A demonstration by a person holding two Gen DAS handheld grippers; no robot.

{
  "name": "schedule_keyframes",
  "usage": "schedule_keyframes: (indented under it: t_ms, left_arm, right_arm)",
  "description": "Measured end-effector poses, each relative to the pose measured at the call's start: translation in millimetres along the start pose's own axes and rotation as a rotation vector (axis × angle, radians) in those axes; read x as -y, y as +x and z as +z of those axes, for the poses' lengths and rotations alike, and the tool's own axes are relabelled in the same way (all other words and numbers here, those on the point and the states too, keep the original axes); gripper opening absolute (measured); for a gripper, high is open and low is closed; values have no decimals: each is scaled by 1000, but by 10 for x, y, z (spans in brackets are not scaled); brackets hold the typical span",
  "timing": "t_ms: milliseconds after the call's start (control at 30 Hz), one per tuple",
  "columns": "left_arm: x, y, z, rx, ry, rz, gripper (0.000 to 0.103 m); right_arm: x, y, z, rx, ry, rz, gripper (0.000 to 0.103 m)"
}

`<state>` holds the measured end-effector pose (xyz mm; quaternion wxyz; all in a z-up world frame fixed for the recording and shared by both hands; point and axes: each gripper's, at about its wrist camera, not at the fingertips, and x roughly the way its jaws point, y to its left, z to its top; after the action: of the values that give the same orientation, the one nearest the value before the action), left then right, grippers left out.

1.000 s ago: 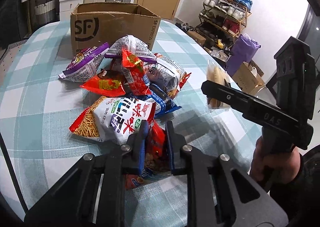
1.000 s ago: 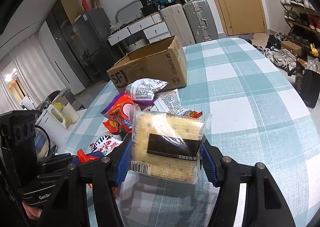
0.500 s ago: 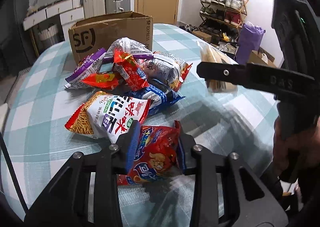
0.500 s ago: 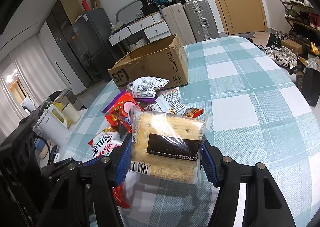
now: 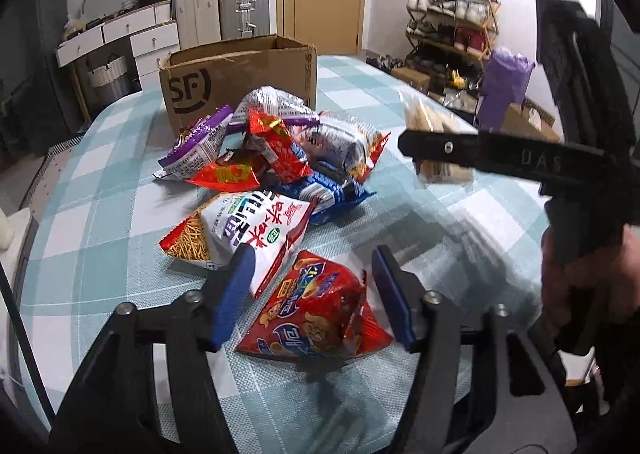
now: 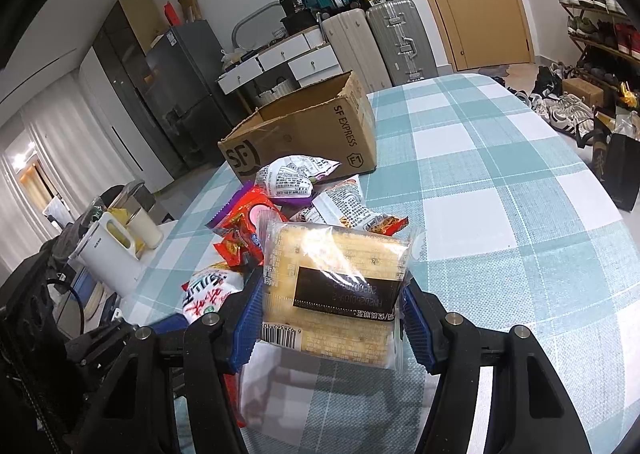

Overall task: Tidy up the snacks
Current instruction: 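Grasp the red snack bag with the left gripper and lift it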

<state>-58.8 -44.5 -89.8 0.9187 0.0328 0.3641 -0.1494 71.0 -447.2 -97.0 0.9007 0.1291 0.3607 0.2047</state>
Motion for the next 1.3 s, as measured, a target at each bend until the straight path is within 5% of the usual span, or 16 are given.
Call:
schedule_keyframes:
  t_ms: [367,867,1100,1300]
  left_arm:
    - [12,-155,-113,-17,-16,2,64]
    - [-54,209,-165,-114,-95,-7,63]
    - [-82,310,-165,-147,-115,-72,44]
    - [-71,276,-159,-153,-111,-90,43]
  right_arm:
    - [4,-51,-16,9,5,-1,64]
    - [41,-51,-35,5,15,-4,65]
    - [58,-44,-39,0,16,-4,65]
    - [39,-39,-45,-1,3,0,65]
